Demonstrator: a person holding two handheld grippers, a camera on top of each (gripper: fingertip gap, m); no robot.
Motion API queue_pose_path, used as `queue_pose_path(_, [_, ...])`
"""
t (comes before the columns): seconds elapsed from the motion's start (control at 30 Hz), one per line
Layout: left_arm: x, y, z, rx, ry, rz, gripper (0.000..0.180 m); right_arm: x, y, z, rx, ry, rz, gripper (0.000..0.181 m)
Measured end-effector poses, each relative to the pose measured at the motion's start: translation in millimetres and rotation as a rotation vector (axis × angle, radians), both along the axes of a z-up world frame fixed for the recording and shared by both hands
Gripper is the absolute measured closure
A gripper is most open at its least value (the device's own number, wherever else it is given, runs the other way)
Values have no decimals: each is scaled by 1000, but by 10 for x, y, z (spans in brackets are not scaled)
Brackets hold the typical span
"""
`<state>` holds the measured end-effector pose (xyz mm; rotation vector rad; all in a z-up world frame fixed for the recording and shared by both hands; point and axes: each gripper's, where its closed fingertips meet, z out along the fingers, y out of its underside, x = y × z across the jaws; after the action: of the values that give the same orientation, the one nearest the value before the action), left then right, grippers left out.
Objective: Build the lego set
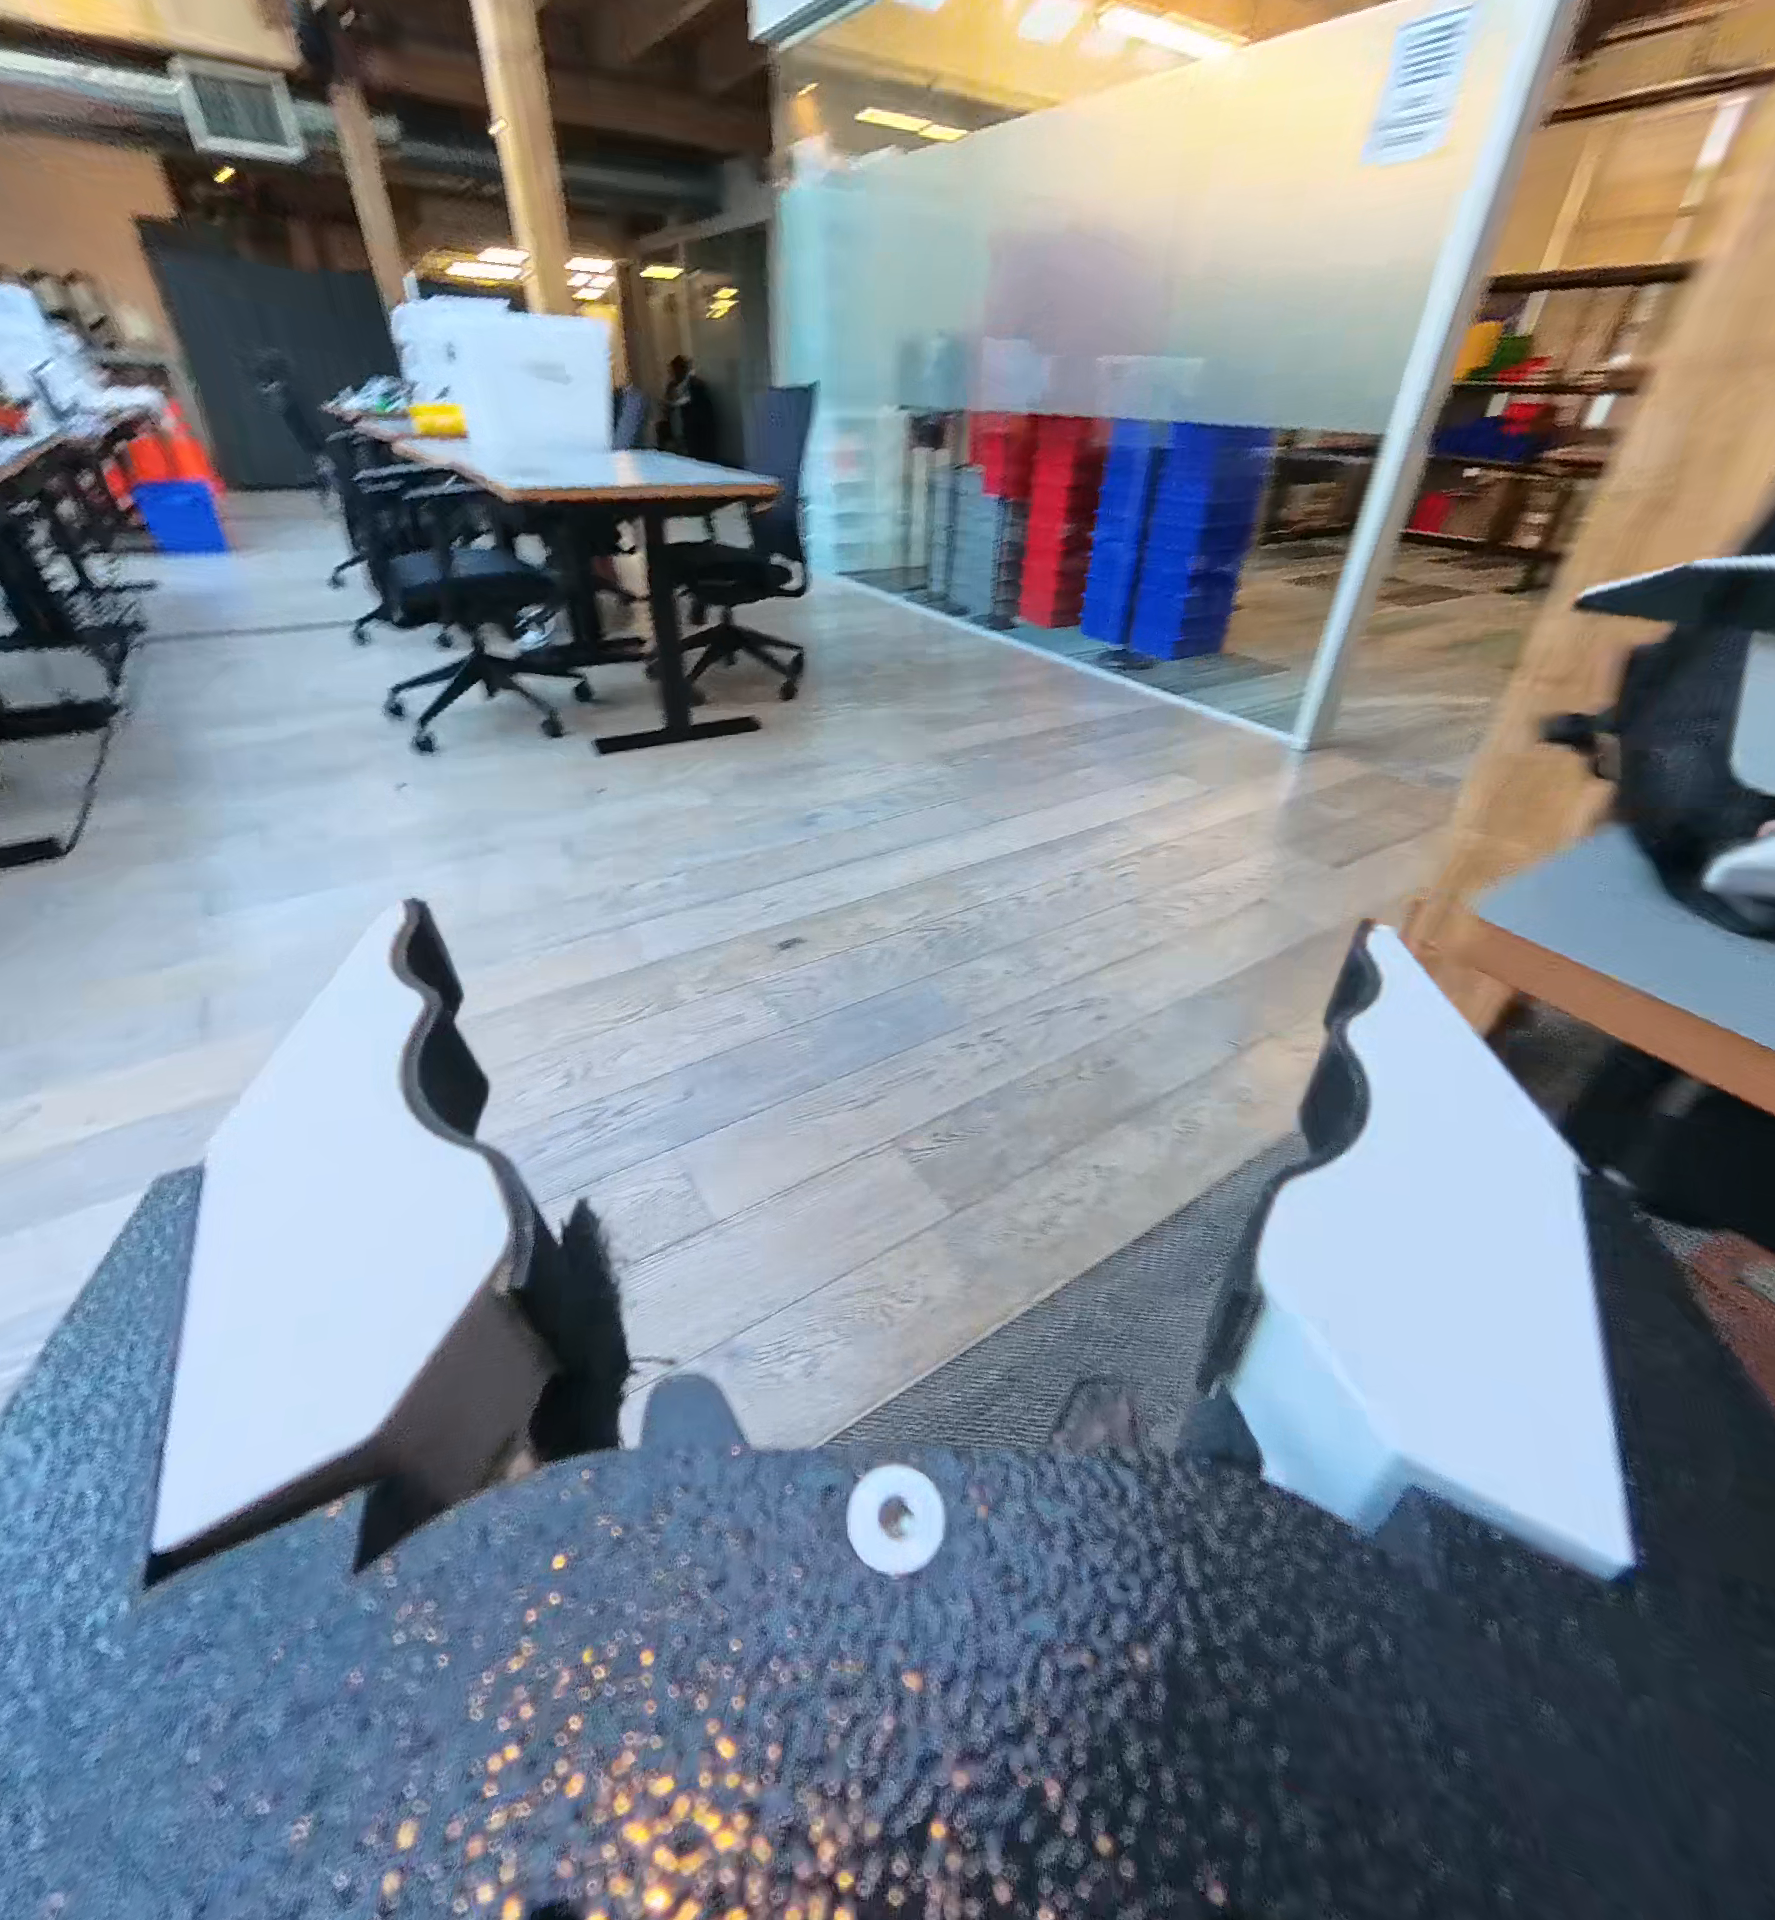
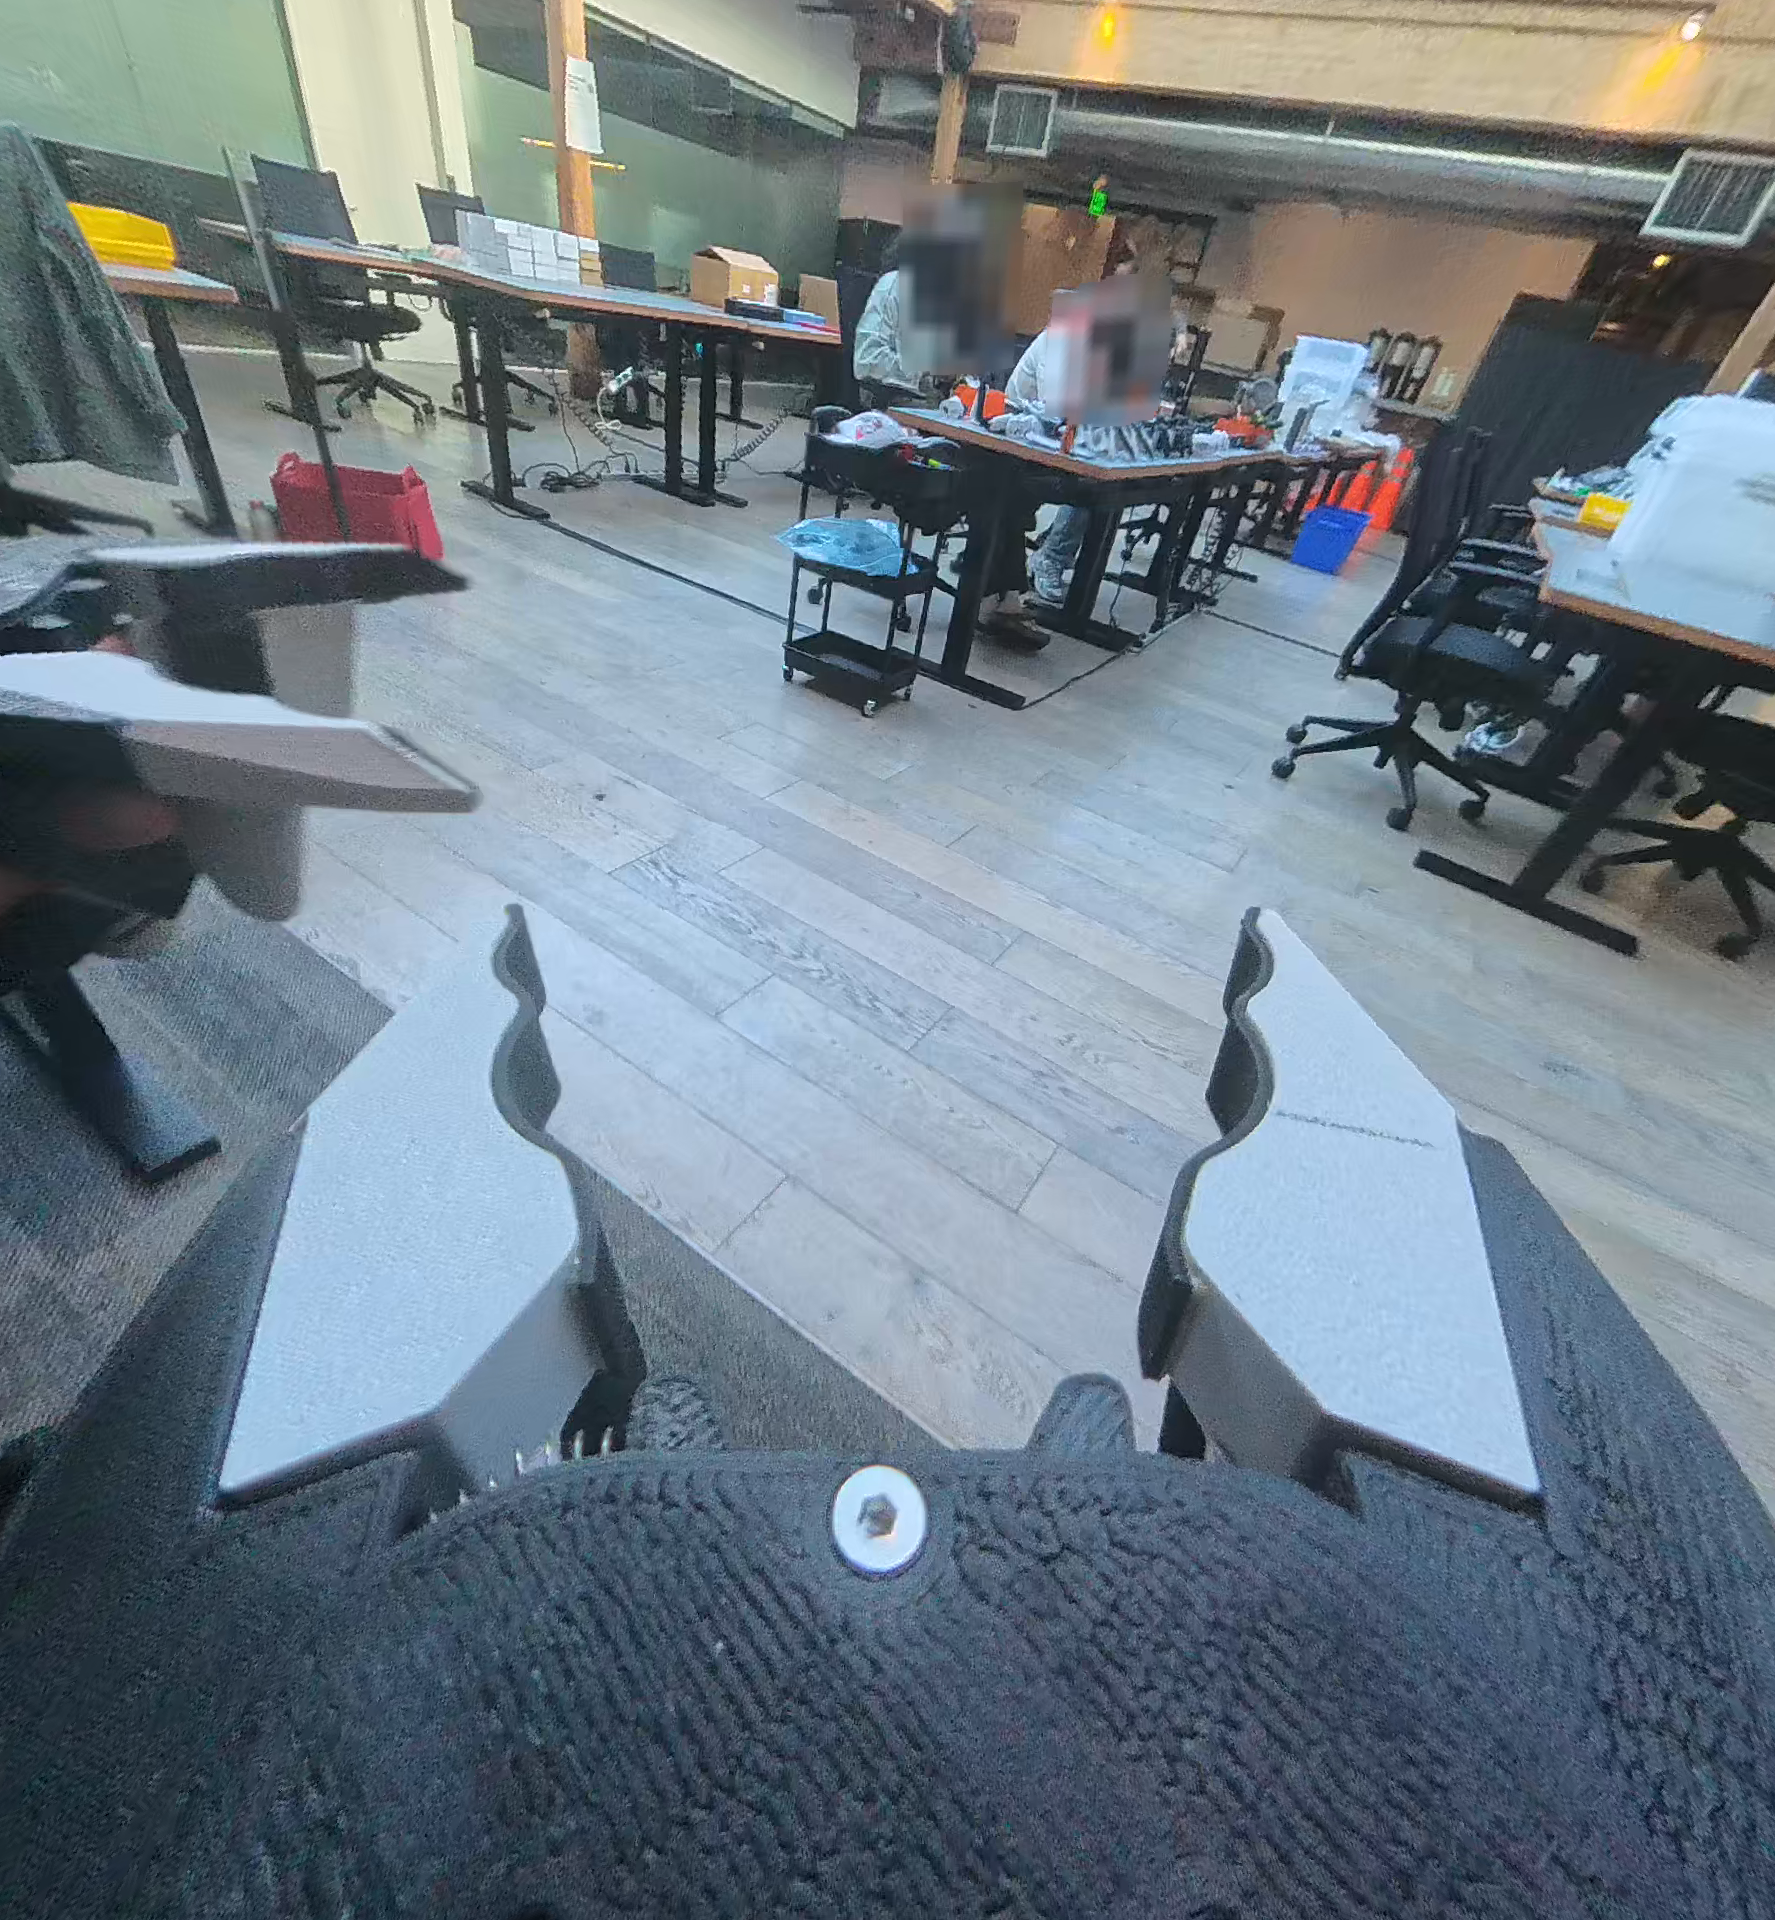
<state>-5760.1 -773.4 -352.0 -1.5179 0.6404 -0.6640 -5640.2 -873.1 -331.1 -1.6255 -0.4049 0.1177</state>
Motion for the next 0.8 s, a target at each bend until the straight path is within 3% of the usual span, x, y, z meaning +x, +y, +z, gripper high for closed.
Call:
queue_pose_path(0.23, [-837,2076,124,-28,1,346,23,288,2532,464,46,-39,106,53])
queue_pose_path(0.5, [-1902,3939,-457,-23,167,690,23,85,5226,369,144,20,172,52])
queue_pose_path(0.67, [-1793,5475,-608,-147,257,622,50,227,6781,155,0,65,181,53])
queue_pose_path(0.8, [-1296,6946,-259,-88,263,519,51,802,7961,356,-21,80,77,56])
